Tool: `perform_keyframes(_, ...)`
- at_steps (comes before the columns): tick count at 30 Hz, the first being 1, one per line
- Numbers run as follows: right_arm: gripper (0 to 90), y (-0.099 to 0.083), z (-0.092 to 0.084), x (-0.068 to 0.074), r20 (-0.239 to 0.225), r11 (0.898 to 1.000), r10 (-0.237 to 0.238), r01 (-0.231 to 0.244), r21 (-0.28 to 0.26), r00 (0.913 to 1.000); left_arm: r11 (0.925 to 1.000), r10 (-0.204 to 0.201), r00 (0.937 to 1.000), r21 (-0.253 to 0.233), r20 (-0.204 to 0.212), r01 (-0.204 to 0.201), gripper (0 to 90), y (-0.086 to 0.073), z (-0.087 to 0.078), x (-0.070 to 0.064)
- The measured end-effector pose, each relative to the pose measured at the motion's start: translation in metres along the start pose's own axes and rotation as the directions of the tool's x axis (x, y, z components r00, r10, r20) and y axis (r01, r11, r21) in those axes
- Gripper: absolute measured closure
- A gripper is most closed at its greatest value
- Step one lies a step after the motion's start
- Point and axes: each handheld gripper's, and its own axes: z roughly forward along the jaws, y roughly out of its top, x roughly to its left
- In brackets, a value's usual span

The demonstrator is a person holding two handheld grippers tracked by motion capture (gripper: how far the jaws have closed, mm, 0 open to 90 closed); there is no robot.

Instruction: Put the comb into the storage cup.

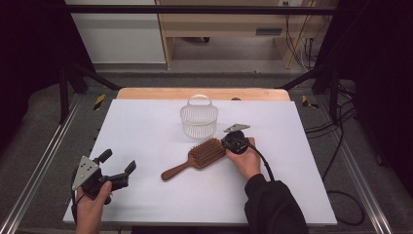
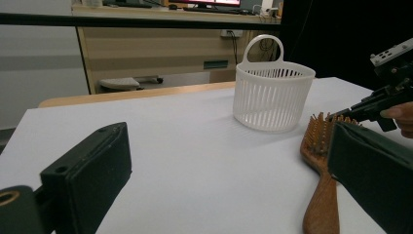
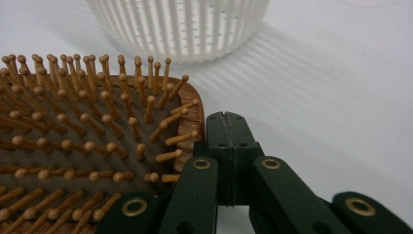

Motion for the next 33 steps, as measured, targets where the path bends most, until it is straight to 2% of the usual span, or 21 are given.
perform_keyframes(12,90.0,0.006,0.007,0.043,-0.072,0.998,-0.063,0.063,-0.006,0.9954,1.0000,-0.001,1.0000,0.001,0.000,0.001,2.6,0.000,0.000,0.000)
perform_keyframes(13,90.0,0.006,0.007,0.043,-0.072,0.998,-0.063,0.063,-0.006,0.9954,1.0000,0.000,1.0000,0.001,0.000,0.000,2.6,0.000,0.000,0.000)
perform_keyframes(14,90.0,0.009,0.009,0.052,-0.081,0.997,-0.073,0.073,-0.006,0.9940,1.0000,0.000,1.0000,0.001,0.000,0.000,2.6,0.000,0.000,0.000)
perform_keyframes(15,90.0,0.009,0.009,0.052,-0.081,0.997,-0.073,0.073,-0.006,0.9940,1.0000,0.000,1.0000,0.001,0.000,0.000,2.6,0.000,0.000,0.000)
perform_keyframes(18,90.0,0.013,0.012,0.066,-0.104,0.996,-0.086,0.086,-0.006,0.9908,1.0000,0.001,1.0000,0.002,-0.001,-0.001,2.6,0.000,0.000,0.000)
perform_keyframes(29,90.0,0.015,0.015,0.091,-0.149,0.993,-0.118,0.119,-0.006,0.9817,1.0000,0.001,1.0000,0.003,-0.001,-0.001,2.6,0.000,0.000,0.000)
perform_keyframes(33,90.0,0.016,0.016,0.103,-0.173,0.991,-0.133,0.134,-0.007,0.9759,1.0000,0.001,1.0000,0.004,0.000,-0.001,2.7,0.000,0.000,0.000)
